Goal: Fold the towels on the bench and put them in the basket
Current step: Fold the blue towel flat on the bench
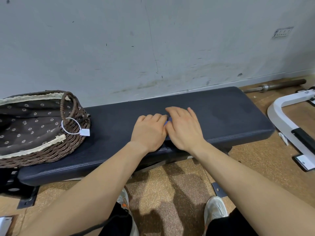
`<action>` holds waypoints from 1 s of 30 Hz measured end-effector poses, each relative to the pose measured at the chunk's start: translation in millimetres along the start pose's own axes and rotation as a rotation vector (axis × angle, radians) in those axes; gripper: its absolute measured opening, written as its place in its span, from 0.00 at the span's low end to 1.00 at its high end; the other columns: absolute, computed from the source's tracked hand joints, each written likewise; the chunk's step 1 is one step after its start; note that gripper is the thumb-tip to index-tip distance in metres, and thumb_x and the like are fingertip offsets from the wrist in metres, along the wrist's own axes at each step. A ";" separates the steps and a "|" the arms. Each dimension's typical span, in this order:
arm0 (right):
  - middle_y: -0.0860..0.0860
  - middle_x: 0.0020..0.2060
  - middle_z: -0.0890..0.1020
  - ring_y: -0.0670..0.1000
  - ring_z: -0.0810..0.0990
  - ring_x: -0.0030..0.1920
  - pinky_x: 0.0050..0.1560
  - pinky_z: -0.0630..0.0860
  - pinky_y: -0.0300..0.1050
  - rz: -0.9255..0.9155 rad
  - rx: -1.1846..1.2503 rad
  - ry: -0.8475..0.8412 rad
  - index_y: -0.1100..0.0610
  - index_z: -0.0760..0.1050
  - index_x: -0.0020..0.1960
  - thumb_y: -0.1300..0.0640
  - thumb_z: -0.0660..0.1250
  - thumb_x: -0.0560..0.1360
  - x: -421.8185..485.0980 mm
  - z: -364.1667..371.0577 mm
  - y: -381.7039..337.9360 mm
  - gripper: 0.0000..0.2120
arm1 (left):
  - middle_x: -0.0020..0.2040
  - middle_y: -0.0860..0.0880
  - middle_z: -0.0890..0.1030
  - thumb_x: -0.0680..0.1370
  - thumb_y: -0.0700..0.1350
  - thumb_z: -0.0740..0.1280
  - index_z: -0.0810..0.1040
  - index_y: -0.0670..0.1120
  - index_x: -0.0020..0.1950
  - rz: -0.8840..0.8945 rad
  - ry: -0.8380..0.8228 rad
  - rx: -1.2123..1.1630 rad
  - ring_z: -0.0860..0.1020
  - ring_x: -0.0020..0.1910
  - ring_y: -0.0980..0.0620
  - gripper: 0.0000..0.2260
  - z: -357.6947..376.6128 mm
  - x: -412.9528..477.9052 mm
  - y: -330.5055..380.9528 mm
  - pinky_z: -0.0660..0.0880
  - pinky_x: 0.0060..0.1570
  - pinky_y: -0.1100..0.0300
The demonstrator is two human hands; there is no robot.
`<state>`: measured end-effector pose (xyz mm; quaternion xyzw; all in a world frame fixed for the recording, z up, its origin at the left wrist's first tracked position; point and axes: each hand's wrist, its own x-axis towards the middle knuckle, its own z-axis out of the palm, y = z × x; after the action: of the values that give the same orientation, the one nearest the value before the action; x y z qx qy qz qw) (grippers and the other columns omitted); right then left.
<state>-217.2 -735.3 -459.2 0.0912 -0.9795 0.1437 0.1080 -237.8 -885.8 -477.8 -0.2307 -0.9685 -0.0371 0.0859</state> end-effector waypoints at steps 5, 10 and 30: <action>0.50 0.72 0.73 0.52 0.70 0.72 0.76 0.57 0.52 -0.076 -0.018 -0.160 0.55 0.64 0.77 0.42 0.40 0.81 -6.7 12.8 21.1 0.32 | 0.62 0.53 0.78 0.81 0.55 0.43 0.71 0.53 0.71 0.025 -0.047 -0.259 0.76 0.57 0.49 0.24 -3.4 -1.3 -14.9 0.68 0.61 0.50; 0.51 0.66 0.77 0.54 0.74 0.66 0.73 0.62 0.52 -0.124 -0.118 -0.117 0.57 0.69 0.73 0.45 0.44 0.82 -17.5 16.6 26.1 0.28 | 0.66 0.54 0.76 0.83 0.54 0.44 0.69 0.51 0.72 0.132 -0.056 -0.169 0.75 0.61 0.51 0.23 -3.9 -8.4 -23.4 0.69 0.63 0.51; 0.48 0.68 0.75 0.51 0.71 0.69 0.77 0.56 0.56 -0.087 -0.126 -0.134 0.53 0.66 0.76 0.43 0.41 0.81 -36.0 14.4 15.6 0.30 | 0.70 0.55 0.70 0.71 0.69 0.60 0.62 0.51 0.76 0.096 -0.127 -0.077 0.69 0.67 0.52 0.38 -13.9 -34.7 -8.8 0.63 0.69 0.52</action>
<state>-188.6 -719.5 -485.2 0.1359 -0.9867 0.0708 0.0541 -209.2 -910.5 -470.8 -0.2820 -0.9577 -0.0555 0.0168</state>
